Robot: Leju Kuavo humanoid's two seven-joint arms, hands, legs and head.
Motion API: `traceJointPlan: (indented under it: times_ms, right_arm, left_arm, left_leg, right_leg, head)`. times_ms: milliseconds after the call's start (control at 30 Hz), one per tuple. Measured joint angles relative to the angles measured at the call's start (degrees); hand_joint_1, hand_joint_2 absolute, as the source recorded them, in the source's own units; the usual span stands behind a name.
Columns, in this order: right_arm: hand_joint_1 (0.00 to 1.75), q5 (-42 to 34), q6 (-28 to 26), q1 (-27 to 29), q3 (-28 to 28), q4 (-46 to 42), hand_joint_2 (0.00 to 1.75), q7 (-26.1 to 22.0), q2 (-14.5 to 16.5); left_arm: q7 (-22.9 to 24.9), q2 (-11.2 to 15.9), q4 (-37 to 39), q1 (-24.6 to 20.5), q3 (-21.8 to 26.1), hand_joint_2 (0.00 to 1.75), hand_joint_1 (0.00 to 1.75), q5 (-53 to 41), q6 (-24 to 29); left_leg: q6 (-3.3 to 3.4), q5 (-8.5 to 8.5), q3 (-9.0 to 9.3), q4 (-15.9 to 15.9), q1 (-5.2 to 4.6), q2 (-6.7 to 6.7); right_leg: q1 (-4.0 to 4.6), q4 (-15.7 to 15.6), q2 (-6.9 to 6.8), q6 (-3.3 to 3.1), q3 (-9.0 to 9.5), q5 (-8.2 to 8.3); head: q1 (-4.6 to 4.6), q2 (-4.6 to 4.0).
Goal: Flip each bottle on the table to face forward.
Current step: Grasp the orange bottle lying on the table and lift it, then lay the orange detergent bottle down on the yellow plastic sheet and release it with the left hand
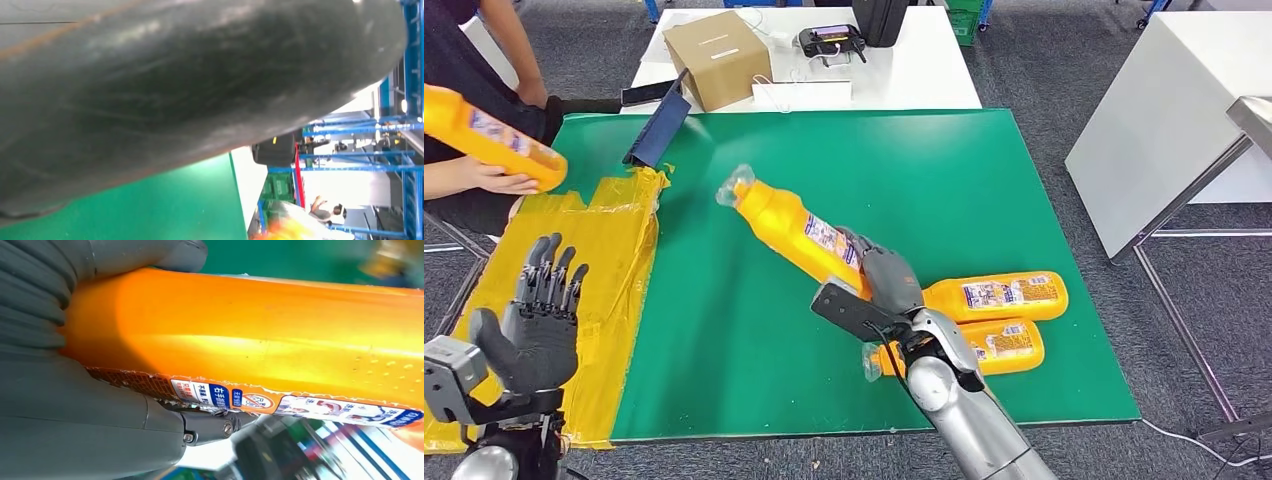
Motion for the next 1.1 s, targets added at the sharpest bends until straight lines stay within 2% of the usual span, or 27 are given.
traceJointPlan:
  times_ms: [133, 233, 400, 567, 800, 1100]
  right_arm:
    - [1.75, -4.4, -1.6, 3.1, -1.0, -10.2, 1.75, -2.9, 0.0]
    - [1.75, -5.6, -1.8, 5.1, -1.0, -15.2, 1.75, -5.2, -0.3]
    - [1.75, -5.8, -1.6, 6.2, -0.4, -18.7, 1.75, -6.1, -0.9]
    - [1.75, -5.8, 0.1, 6.1, 1.0, -19.6, 1.75, -6.3, -1.5]
    - [1.75, -7.0, 4.9, 5.2, 5.6, -20.5, 1.75, -6.1, -2.6]
    - [1.75, -4.8, 4.8, 3.8, 10.8, -19.3, 1.75, -6.7, -3.0]
  left_arm:
    - [0.3, -1.1, -1.2, 0.5, 0.6, 1.75, 0.00, 1.3, -1.2]
    - [0.4, -1.9, -2.7, 1.1, -0.8, 1.75, 0.00, 2.9, -1.1]
    - [0.1, -2.5, -5.2, 2.2, -4.1, 1.75, 0.00, 4.6, -1.8]
    - [0.1, -2.6, -7.0, 3.2, -7.0, 1.75, 0.00, 4.0, -3.2]
    - [-0.5, -2.5, -9.2, 5.6, -14.8, 1.75, 0.00, 2.0, -3.5]
    - [-0.6, -1.5, -9.2, 7.7, -19.7, 1.75, 0.00, 6.3, -6.1]
  left_leg:
    - [0.00, 0.00, -0.03, 0.0, 0.00, -0.19]
    - [0.01, -0.01, -0.06, 0.0, -0.03, -0.18]
    - [0.01, -0.01, -0.06, 0.0, -0.05, -0.19]
    - [0.01, 0.00, -0.06, 0.0, -0.03, -0.19]
    - [0.01, -0.02, -0.08, 0.0, -0.04, -0.18]
    - [0.00, -0.01, -0.11, 0.0, -0.03, -0.19]
  right_leg:
    - [-0.01, 0.0, -0.13, -0.01, 0.02, -0.04]
    - [-0.04, 0.0, -0.10, 0.00, 0.01, -0.02]
    - [-0.07, 0.0, -0.11, 0.01, 0.01, -0.02]
    - [-0.04, 0.0, -0.10, 0.01, 0.01, -0.01]
    - [-0.05, 0.0, -0.10, 0.01, 0.00, -0.02]
    - [-0.04, 0.0, -0.11, 0.01, -0.02, -0.02]
  head:
    - [0.01, 0.00]
    - [0.01, 0.00]
    - [0.01, 0.00]
    - [-0.01, 0.00]
    - [0.00, 0.00]
    - [-0.01, 0.00]
